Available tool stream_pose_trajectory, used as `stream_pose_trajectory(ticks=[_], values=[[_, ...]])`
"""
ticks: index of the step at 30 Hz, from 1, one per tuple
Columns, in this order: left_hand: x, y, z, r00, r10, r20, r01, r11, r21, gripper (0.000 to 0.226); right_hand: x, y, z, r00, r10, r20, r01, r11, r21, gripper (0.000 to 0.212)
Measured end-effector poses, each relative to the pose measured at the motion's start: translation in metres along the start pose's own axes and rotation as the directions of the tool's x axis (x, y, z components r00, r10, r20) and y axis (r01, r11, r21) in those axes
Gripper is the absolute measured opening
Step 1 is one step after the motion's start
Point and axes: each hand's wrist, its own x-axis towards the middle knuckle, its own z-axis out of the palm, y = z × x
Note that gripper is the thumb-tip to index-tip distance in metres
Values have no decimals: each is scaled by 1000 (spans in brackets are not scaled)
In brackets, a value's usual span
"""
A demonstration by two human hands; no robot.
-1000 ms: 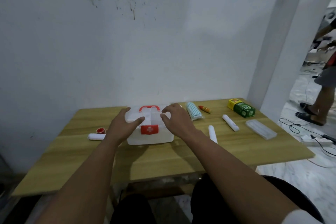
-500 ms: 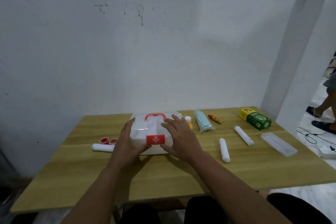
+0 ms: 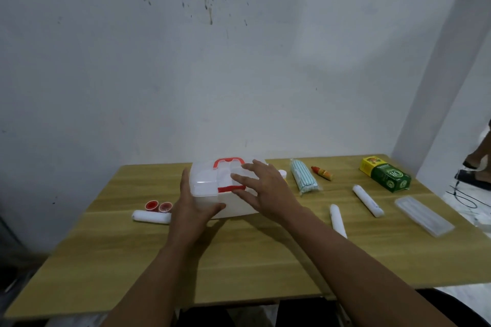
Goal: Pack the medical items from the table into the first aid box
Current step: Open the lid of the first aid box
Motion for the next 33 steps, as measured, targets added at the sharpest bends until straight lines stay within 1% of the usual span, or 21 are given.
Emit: stream_pose_trajectory(ticks=[4, 6, 8, 10, 12, 13, 15, 16, 17, 19, 20, 21, 22, 23, 25, 26, 30, 33], values=[[6, -2, 2, 999, -37, -7, 37, 999, 17, 131, 15, 0, -17, 992, 74, 102, -79, 996, 37, 45], [7, -1, 3, 1000, -23, -17, 23, 1000, 15, 128, 30, 0, -32, 990, 87, 112, -101, 987, 125, 43], [7, -1, 4, 1000, -7, -15, 7, 1000, 1, 125, 51, -2, -50, 987, 119, 110, -144, 958, 249, 42], [6, 0, 3, 1000, -29, -9, 29, 1000, 3, 129, 77, -1, -69, 973, 170, 158, -215, 917, 337, 39], [11, 1, 0, 997, -71, -19, 71, 997, -9, 132, 105, 2, -85, 953, 206, 221, -277, 886, 371, 34], [14, 0, -2, 996, -91, -15, 90, 996, -25, 129, 119, 5, -90, 944, 222, 243, -302, 878, 372, 32], [20, -1, -5, 994, -109, 14, 109, 994, -28, 116, 143, 13, -92, 925, 272, 266, -360, 851, 382, 34], [22, -1, -6, 994, -104, 29, 105, 994, -30, 108, 151, 18, -88, 917, 314, 246, -389, 840, 377, 37], [23, -2, -7, 995, -97, 34, 98, 995, -28, 102, 156, 22, -83, 911, 368, 185, -411, 843, 346, 42], [23, -2, -8, 996, -88, 23, 88, 996, -18, 96, 157, 30, -69, 880, 475, -13, -464, 864, 193, 61], [22, -2, -8, 996, -88, 14, 88, 996, -10, 94, 154, 34, -60, 857, 510, -72, -498, 856, 140, 70], [21, -2, -7, 996, -86, 5, 86, 996, 0, 94, 150, 37, -51, 835, 545, -72, -533, 835, 138, 78], [20, -2, -6, 997, -82, -3, 82, 997, 8, 94, 148, 42, -41, 809, 588, -13, -576, 797, 182, 84], [18, -2, -6, 997, -76, -10, 77, 997, 14, 94, 145, 45, -32, 785, 615, 76, -612, 749, 253, 89], [16, -1, -4, 998, -63, -23, 64, 998, 20, 95, 140, 50, -19, 748, 613, 253, -660, 653, 370, 94], [15, 0, -4, 998, -65, -28, 66, 998, 24, 95, 137, 52, -15, 732, 607, 310, -679, 610, 408, 96], [14, 0, -3, 996, -75, -39, 77, 996, 50, 99, 125, 53, -15, 661, 609, 437, -743, 450, 496, 100], [12, 1, -3, 997, -64, -44, 67, 996, 65, 100, 117, 56, -18, 612, 578, 540, -788, 390, 476, 103]])
